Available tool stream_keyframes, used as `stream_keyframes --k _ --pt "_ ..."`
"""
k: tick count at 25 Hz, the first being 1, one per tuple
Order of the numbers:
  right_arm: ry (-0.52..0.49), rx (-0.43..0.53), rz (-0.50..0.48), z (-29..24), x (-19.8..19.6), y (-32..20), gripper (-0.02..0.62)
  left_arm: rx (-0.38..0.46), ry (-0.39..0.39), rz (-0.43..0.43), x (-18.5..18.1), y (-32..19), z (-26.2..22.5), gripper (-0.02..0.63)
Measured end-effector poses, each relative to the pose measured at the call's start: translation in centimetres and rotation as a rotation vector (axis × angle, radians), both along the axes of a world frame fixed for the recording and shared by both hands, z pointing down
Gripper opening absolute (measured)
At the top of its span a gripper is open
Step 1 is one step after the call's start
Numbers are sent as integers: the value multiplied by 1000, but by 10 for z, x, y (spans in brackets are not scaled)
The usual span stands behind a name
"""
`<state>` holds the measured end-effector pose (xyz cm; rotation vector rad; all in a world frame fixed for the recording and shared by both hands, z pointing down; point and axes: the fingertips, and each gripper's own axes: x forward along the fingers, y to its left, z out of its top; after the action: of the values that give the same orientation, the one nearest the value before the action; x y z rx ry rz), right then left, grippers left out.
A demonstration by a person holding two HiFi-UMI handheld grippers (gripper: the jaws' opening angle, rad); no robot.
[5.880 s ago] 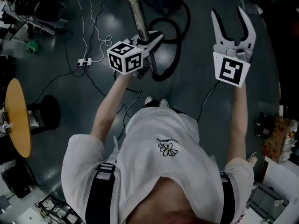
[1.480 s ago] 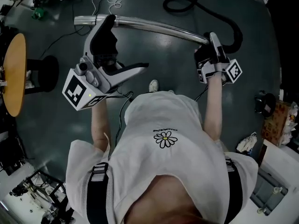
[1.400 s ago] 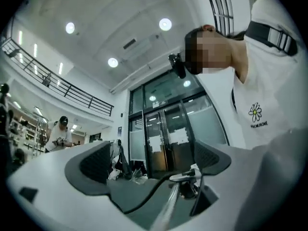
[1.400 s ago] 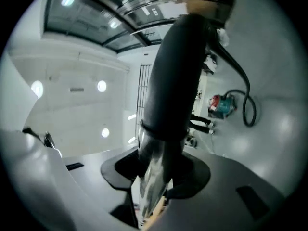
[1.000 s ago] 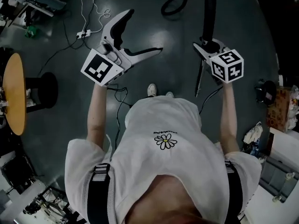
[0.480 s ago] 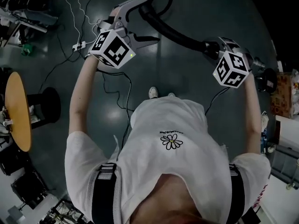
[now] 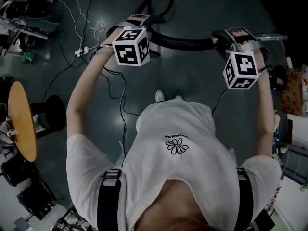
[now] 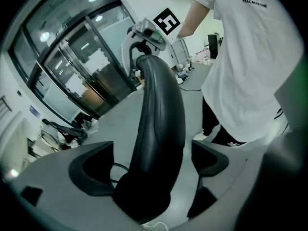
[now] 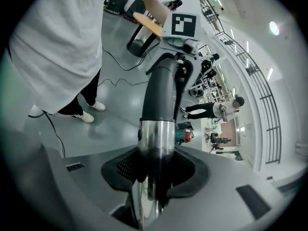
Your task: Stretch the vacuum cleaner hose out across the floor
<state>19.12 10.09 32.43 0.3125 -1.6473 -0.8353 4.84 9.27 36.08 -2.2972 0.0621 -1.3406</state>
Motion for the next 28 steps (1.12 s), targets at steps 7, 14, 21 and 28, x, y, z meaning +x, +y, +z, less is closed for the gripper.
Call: stream_keyframes --k 7,14,21,28 --pt "-20 163 -236 -45 -36 -2 161 -534 -233 115 -1 97 67 390" --pt "31 359 -463 -77 -57 -24 170 -984 242 283 75 193 -24 139" --pt "-654 319 -452 -129 -131 -26 175 -1368 1150 432 117 212 -183 117" --pt "-897 189 -227 -108 -80 -40 173 -1463 1602 198 57 161 -195 114"
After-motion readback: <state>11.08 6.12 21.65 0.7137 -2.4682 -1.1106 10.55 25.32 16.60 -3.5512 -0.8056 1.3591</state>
